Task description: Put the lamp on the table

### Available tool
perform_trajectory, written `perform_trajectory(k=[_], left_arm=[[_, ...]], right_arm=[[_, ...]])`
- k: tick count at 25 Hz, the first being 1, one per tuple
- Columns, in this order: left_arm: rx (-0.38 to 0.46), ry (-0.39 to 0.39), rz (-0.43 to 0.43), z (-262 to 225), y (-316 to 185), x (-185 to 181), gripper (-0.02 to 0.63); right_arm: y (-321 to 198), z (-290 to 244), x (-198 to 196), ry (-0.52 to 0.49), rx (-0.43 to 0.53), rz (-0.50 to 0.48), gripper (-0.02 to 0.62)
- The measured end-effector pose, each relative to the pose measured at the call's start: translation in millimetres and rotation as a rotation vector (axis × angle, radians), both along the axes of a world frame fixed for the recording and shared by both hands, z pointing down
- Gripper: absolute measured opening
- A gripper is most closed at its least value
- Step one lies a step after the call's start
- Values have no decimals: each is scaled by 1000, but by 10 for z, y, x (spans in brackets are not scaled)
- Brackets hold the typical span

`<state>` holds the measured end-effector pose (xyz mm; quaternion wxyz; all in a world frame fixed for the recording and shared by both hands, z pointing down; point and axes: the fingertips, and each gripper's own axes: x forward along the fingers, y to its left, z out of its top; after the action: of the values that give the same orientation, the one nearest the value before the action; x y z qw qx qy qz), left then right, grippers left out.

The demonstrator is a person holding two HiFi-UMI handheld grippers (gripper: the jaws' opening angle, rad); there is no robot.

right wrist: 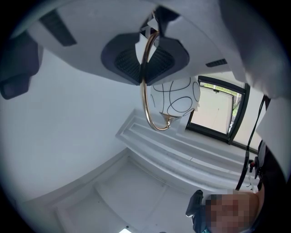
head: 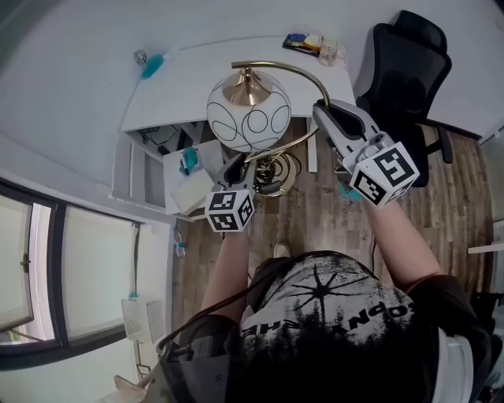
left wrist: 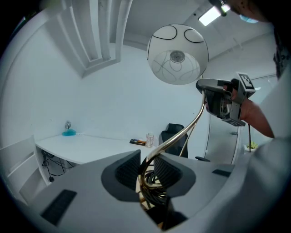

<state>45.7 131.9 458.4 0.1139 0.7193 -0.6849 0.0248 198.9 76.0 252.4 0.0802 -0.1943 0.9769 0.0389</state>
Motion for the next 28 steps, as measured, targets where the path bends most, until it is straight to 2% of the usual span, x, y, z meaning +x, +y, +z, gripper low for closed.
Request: perform_trajectory(k=[4,10,19,28], left_arm=[[9,-17,17,14,-103,-146,95],[1,6,51,-12,-346,-692,95],[6,20,80,62,-596,-969,97],[7,29,62,78,-898,-1200,97]], right_arm=[[-48,38,-91,-25,9,20,43],[-235,-13,-648,-8,0,59,43],[-427,46,-929,-5,0,92,43],[-745,50,-1177,-4,-1,66,43]])
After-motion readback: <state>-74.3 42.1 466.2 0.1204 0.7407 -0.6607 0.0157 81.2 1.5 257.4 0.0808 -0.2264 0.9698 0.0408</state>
